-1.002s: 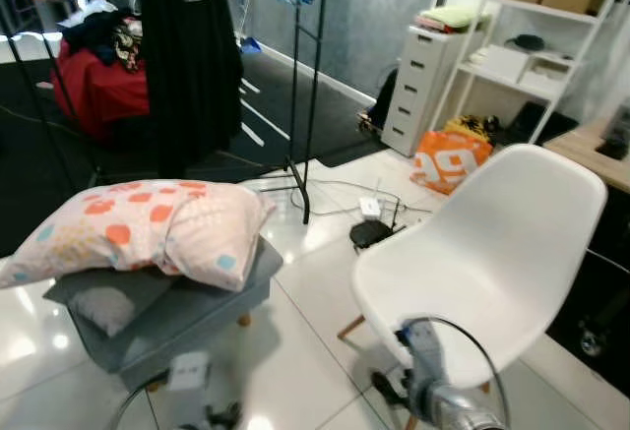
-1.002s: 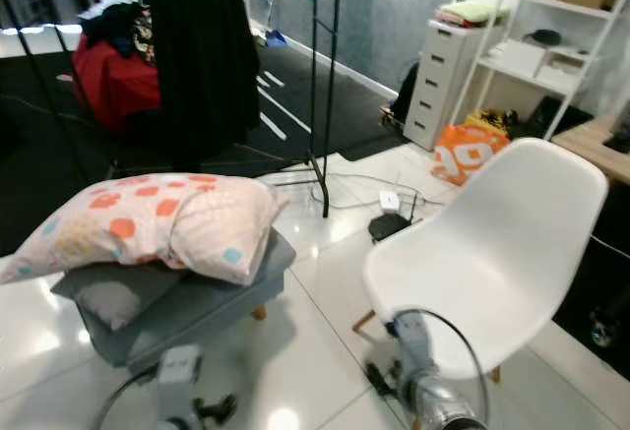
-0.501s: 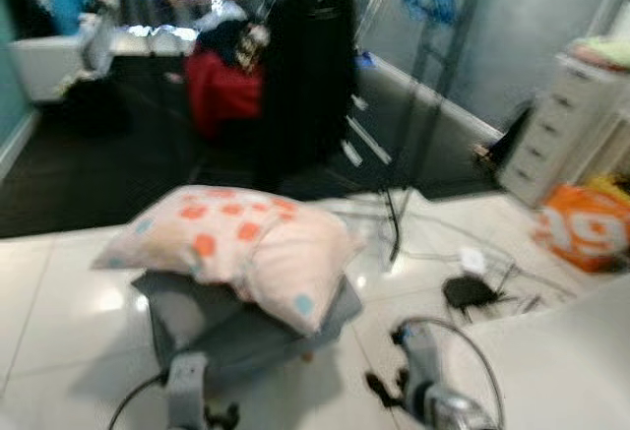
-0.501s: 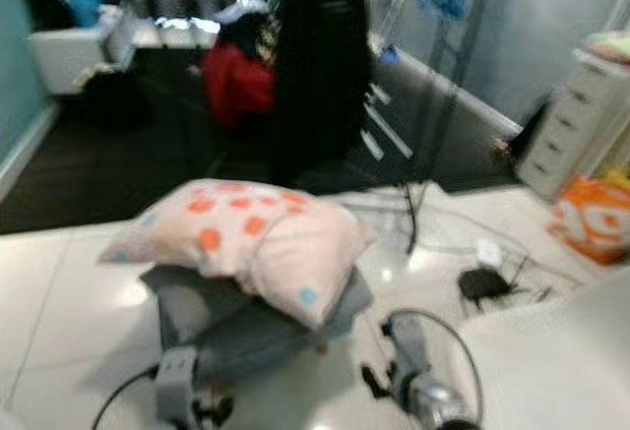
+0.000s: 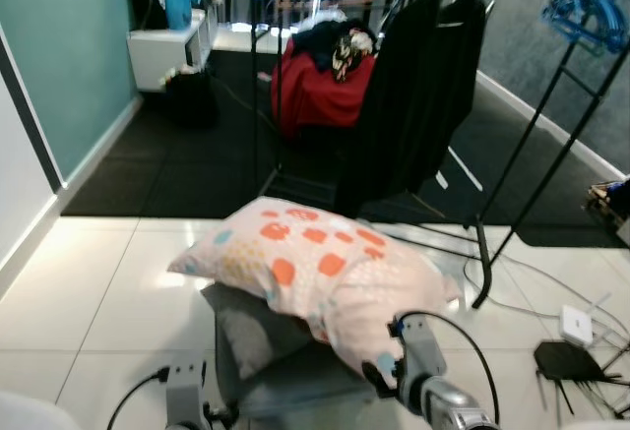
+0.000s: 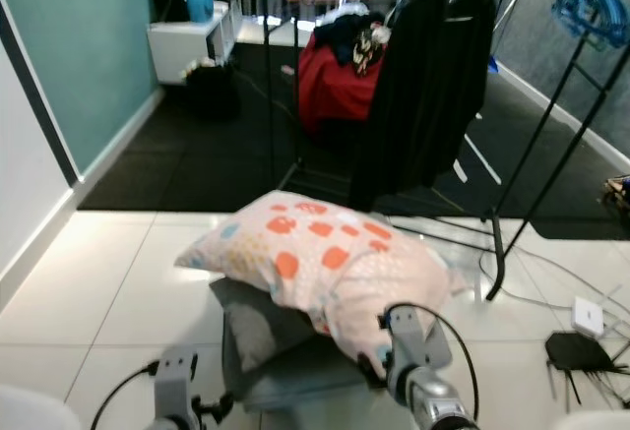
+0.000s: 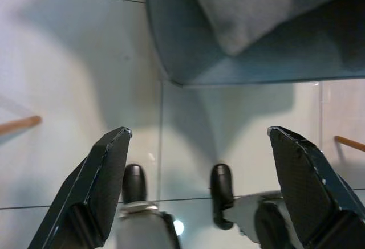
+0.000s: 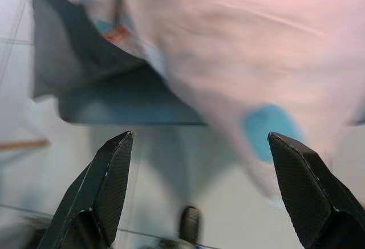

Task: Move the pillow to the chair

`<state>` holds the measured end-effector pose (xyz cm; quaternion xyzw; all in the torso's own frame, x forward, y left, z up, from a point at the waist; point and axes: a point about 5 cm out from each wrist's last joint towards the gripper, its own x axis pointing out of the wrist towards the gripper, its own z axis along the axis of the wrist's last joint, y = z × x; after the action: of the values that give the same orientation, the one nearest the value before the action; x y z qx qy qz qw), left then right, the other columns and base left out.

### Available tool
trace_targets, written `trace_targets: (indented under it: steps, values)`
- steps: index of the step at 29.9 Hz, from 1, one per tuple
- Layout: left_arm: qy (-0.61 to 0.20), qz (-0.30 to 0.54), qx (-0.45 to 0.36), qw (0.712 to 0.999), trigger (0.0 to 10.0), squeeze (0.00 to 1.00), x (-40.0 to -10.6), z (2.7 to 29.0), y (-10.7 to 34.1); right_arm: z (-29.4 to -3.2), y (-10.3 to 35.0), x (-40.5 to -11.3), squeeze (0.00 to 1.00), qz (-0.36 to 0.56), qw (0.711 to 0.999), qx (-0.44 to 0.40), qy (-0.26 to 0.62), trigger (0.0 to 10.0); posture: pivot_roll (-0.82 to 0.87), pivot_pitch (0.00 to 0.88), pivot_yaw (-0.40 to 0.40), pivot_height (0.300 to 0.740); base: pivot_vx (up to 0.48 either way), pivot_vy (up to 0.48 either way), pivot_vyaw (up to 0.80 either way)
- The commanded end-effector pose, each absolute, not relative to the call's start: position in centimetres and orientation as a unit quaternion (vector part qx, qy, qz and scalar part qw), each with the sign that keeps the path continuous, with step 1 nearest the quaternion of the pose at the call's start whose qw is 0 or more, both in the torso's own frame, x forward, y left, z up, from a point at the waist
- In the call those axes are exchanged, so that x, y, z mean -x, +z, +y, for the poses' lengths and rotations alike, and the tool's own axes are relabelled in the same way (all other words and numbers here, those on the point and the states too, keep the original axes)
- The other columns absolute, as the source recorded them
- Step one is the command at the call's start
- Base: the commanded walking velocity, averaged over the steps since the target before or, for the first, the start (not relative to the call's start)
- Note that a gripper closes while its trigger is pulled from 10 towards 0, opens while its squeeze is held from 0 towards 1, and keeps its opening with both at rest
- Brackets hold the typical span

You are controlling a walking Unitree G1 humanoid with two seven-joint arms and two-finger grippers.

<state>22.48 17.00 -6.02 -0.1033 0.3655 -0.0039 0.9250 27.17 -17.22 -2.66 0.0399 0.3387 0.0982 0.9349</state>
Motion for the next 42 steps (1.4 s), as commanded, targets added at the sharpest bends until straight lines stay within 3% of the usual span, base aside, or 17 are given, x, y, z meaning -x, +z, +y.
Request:
trace_targets:
  steps: [1, 2, 5, 8, 23, 31, 33, 34, 36, 42]
  values:
    - [-0.005, 0.368, 0.105, 0.924, 10.0, 0.00, -22.2, 16.8, -6.2, -18.1, -2.8, -26.8, 0.00, 0.335, 0.938, -0.052, 0.074, 10.0, -0.15, 0.000, -0.075, 0.740, 0.000, 0.000, 0.00]
    - [-0.005, 0.368, 0.105, 0.924, 10.0, 0.00, -22.2, 16.8, -6.2, -18.1, -2.8, -26.8, 0.00, 0.335, 0.938, -0.052, 0.074, 10.0, -0.15, 0.000, -0.075, 0.740, 0.000, 0.000, 0.00]
    - [-0.006, 0.368, 0.104, 0.924, 10.0, 0.00, -22.2, 16.8, -6.2, -20.6, 2.2, -31.4, 0.00, 0.255, 0.961, -0.077, 0.080, 10.0, -0.15, 0.000, -0.075, 0.740, 0.000, 0.000, 0.00]
    - [-0.006, 0.368, 0.105, 0.924, 10.0, 0.00, -22.2, 16.8, -6.2, -20.6, 3.6, -32.6, 0.00, 0.239, 0.964, -0.085, 0.082, 10.0, -0.15, 0.000, -0.077, 0.740, 0.000, 0.000, 0.00]
    - [-0.007, 0.369, 0.103, 0.924, 10.0, 0.00, -22.1, 16.7, -6.3, -20.3, 5.4, -34.3, 0.00, 0.242, 0.964, -0.085, 0.074, 10.0, -0.15, 0.000, -0.081, 0.710, 0.000, 0.000, 0.00]
    - [0.002, 0.366, 0.103, 0.925, 10.0, 0.00, -22.0, 16.8, -6.3, -20.5, 5.7, -34.4, 0.00, 0.256, 0.957, 0.074, 0.110, 10.0, -0.15, 0.000, -0.078, 0.685, 0.000, 0.000, 0.00]
    - [0.005, 0.362, 0.088, 0.928, 10.0, 0.00, -22.0, 17.0, -6.2, -20.3, 6.0, -34.6, 0.00, 0.254, 0.935, 0.193, 0.153, 10.0, -0.15, 0.002, -0.078, 0.675, 0.000, 0.000, 0.00]
    - [0.005, 0.362, 0.088, 0.928, 10.0, 0.00, -22.0, 17.0, -6.2, -20.3, 6.0, -34.6, 0.00, 0.254, 0.935, 0.193, 0.153, 10.0, -0.15, 0.002, -0.078, 0.675, 0.000, 0.000, 0.00]
    - [0.001, 0.357, 0.068, 0.932, 10.0, 0.00, -22.1, 17.2, -6.1, -20.0, 6.1, -34.7, 0.00, 0.250, 0.902, 0.294, 0.194, 10.0, -0.15, 0.012, -0.076, 0.665, 0.000, 0.000, 0.00]
    - [-0.002, 0.345, 0.046, 0.937, 10.0, 0.00, -22.2, 17.4, -6.0, -19.5, 6.1, -34.5, 0.00, 0.247, 0.859, 0.374, 0.247, 10.0, -0.14, 0.031, -0.075, 0.645, 0.000, 0.000, 0.00]
